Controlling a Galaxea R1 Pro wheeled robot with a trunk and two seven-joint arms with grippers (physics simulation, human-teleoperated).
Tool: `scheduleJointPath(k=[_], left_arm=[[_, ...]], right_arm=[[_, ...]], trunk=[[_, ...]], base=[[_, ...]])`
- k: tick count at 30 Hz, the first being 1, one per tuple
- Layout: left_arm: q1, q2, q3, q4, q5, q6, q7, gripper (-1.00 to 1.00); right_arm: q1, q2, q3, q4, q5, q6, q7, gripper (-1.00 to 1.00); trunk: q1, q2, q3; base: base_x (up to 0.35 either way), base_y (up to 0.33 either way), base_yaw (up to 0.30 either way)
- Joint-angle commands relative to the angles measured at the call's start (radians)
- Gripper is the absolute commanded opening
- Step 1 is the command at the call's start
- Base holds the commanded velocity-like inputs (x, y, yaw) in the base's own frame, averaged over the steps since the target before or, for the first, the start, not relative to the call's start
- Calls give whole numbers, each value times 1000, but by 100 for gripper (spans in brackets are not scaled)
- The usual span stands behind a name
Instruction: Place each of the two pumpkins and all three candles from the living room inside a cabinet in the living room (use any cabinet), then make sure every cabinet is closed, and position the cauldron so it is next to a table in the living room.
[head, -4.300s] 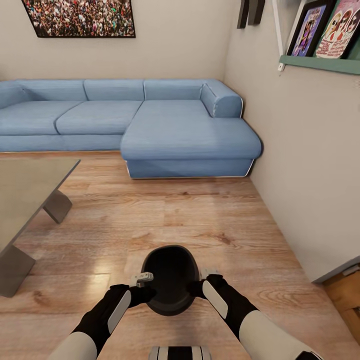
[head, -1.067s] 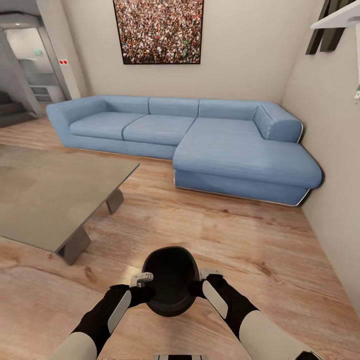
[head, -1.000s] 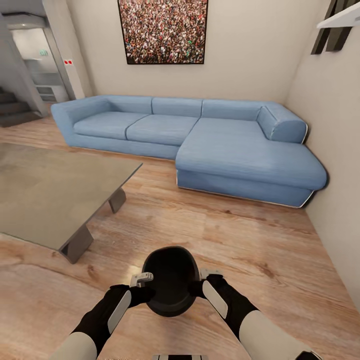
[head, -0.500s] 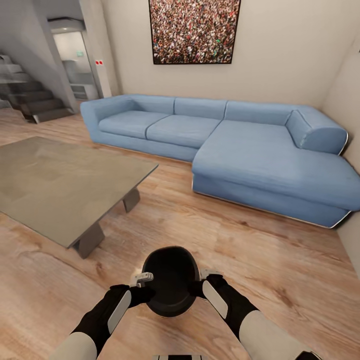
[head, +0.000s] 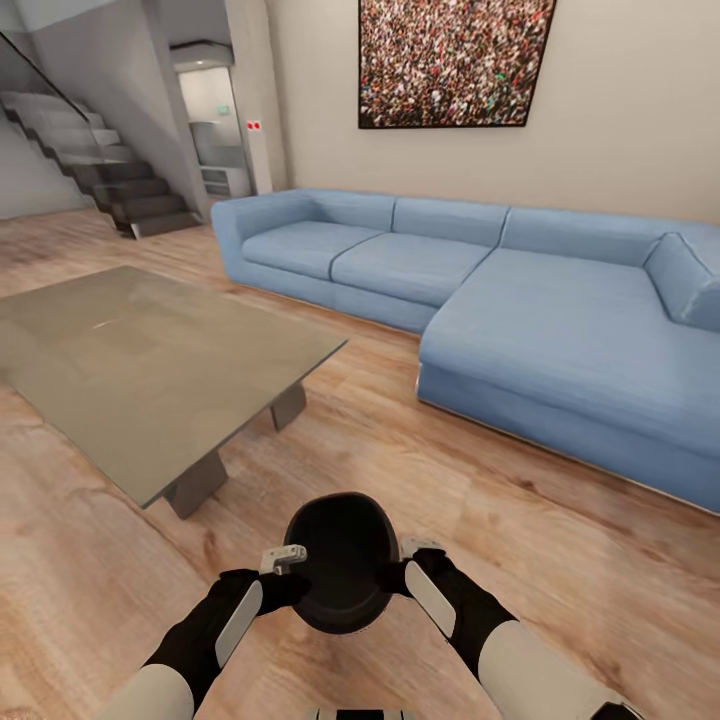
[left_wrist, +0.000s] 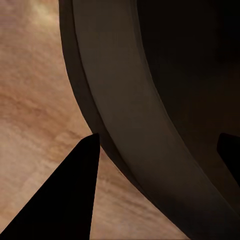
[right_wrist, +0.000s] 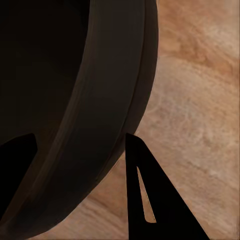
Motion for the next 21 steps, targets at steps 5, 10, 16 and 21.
scheduleJointPath(k=[5,10,16,21], left_arm=[[-1,0,-3,-1,18,4,7,-100],[-1,0,-3,-1,18,4,7,-100],[-1,0,-3,0,18,4,7,-100],[-1,0,-3,-1,18,4,7,-100]], right_arm=[[-1,0,7,-14,-18,-3,-8,-100],[-1,0,7,-14,-18,-3,-8,-100],[-1,0,7,-14,-18,-3,-8,-100],[-1,0,7,-14,-18,-3,-8,-100]], trunk=[[0,0,-1],[0,0,-1],[0,0,-1],[0,0,-1]], base=[[233,-191,284],[221,-188,284],[210,-174,284],[198,-155,284]])
